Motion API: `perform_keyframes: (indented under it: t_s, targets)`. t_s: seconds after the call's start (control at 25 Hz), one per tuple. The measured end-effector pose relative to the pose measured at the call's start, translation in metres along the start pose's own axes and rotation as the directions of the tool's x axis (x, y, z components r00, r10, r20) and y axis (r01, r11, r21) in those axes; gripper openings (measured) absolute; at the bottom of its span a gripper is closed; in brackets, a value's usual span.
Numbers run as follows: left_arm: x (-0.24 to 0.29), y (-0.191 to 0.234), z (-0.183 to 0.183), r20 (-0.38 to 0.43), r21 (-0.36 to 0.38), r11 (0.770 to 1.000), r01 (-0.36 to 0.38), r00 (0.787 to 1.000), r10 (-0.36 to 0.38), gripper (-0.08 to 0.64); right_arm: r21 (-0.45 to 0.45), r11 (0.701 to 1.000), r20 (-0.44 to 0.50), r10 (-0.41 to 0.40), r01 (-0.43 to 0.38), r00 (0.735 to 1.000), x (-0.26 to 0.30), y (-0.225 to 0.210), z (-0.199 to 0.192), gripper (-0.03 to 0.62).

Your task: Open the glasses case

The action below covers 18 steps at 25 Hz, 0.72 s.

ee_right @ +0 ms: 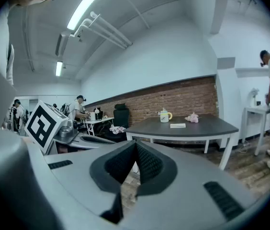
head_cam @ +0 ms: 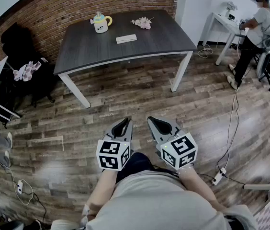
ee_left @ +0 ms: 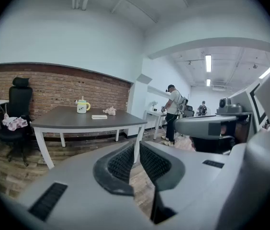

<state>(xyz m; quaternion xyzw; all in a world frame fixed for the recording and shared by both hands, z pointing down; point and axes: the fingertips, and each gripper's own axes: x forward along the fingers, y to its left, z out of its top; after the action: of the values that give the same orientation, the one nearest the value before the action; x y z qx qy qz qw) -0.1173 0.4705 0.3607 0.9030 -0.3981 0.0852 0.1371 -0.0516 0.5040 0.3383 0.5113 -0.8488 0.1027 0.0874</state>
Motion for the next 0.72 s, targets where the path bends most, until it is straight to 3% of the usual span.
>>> perform_keyframes:
  t_s: [0.72]
  targets:
    - [-0.015,-0.005,-0.011,0.024,-0.041,0.997,0.065,0.998,-0.064,0.051,0.063,0.998,-0.020,0.027,-0.025,0.999,-0.002,0.010,-0.024,0.008]
